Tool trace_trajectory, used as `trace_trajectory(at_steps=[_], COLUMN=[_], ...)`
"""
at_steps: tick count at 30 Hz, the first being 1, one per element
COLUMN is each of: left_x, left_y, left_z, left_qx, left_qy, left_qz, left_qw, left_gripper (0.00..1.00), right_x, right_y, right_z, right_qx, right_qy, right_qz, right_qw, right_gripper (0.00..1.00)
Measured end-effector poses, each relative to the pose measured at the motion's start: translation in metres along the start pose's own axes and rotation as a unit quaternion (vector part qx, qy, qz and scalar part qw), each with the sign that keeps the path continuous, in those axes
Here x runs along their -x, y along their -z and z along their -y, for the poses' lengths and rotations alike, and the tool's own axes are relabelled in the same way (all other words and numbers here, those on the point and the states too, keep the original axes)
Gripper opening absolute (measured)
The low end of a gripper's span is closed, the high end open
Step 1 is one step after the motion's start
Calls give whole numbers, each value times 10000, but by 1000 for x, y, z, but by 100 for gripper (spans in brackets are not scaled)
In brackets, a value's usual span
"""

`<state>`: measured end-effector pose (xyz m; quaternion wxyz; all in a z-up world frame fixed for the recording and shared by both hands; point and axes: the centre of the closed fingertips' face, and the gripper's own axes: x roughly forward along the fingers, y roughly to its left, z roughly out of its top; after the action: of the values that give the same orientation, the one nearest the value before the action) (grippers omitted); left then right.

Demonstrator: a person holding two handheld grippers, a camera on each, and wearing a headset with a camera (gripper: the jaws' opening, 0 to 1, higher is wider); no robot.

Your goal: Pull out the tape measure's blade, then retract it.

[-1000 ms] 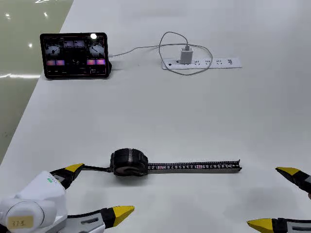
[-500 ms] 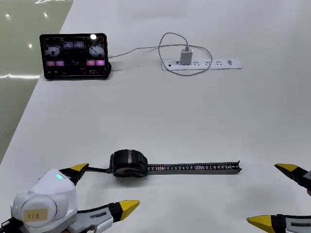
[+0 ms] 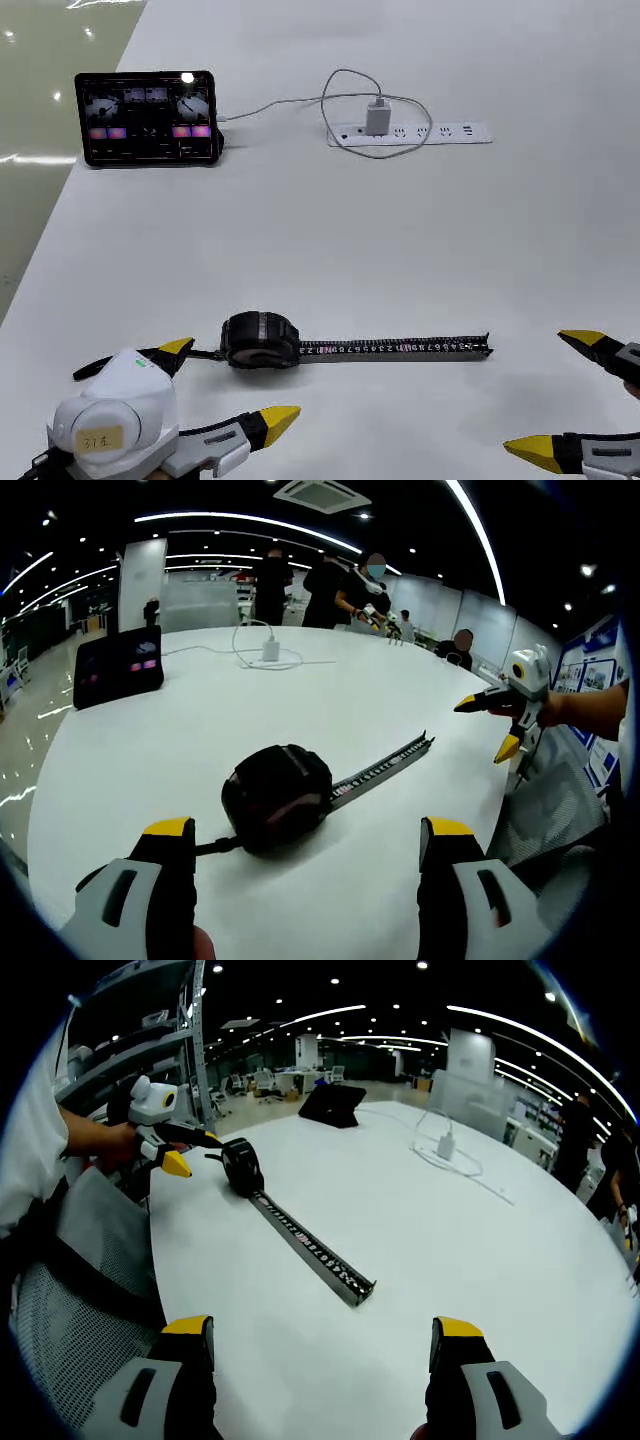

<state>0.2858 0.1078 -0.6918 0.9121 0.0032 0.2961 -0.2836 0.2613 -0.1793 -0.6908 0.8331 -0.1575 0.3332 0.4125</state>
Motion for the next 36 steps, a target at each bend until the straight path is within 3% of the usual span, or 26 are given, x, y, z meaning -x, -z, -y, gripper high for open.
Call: trace_trajectory(at_steps=[16,24,36], left_x=[-19,-21,-30], left_y=[-4,-6,-5], left_z=[16,16,12], left_qx=[123,330,363], left_qy=[149,-84,-591], left_qz=[48,164,192], left_qw=[9998,9993,9974], left_gripper=[91,92,90], right_x=[-3,-3,-9], right_y=[1,2,-3], right_z=[4,7,17], right_qx=[-147,-106,261], right_qy=[-42,-37,-166], right_qz=[45,13,-97], right_qw=[9999,9999,9995], right_gripper=[88,87,78])
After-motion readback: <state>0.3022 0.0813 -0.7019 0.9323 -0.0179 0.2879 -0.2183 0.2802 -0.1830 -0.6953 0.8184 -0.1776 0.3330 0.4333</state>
